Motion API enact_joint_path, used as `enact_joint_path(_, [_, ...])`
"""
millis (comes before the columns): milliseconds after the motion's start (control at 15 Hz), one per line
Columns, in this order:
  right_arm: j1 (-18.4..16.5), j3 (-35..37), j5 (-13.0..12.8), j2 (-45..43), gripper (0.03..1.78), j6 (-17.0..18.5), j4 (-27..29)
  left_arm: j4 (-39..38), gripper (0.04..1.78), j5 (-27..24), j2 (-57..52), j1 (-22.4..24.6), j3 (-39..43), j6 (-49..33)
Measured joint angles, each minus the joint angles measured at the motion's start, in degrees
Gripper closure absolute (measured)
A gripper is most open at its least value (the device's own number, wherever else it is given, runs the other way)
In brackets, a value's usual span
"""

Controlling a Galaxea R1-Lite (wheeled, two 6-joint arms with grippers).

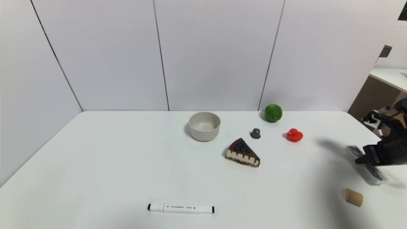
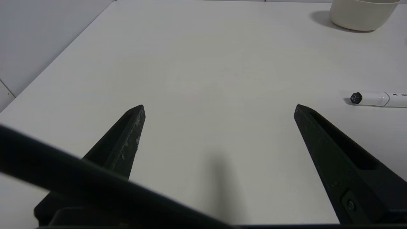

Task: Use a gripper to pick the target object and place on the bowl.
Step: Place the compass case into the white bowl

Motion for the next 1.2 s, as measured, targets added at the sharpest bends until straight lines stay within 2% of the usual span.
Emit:
enact_joint_path(133, [0.89, -0.5, 3.15, -1.66, 1.26, 0.28, -0.11, 0.0, 0.13, 0.0, 0.0, 0.0, 0.0, 0.0])
enact_joint_path(200, [2.23, -0.59, 4.46, -2.76, 1.26, 0.69, -0.2, 0.0, 0.13, 0.0, 0.0, 0.0, 0.0, 0.0])
enact_joint_path(333, [6.38, -0.61, 5.51, -5.0, 1.26, 2.32, -0.17, 0.0, 0.13, -0.01, 0.0, 0.0, 0.0, 0.0])
enact_joint_path(533, [16.21, -0.69, 5.64, -8.13, 1.26, 6.36, -0.63, 0.0, 0.13, 0.0, 0.0, 0.0, 0.0, 0.0])
enact_joint_path(667, [24.44, -1.84, 5.62, -9.35, 1.26, 8.74, -2.04, 0.0, 0.13, 0.0, 0.0, 0.0, 0.0, -0.01])
enact_joint_path(867, [36.6, -4.28, 5.68, -9.24, 1.26, 9.53, -8.7, 0.0, 0.13, 0.0, 0.0, 0.0, 0.0, 0.0])
enact_joint_path(1000, [42.25, -7.33, 5.73, -6.34, 1.26, 9.48, -14.99, 0.0, 0.13, 0.02, 0.0, 0.0, 0.0, -0.01])
enact_joint_path(1200, [47.41, -15.66, 5.56, 0.63, 1.26, 9.51, -17.4, 0.0, 0.13, 0.0, 0.0, 0.0, 0.0, -0.01])
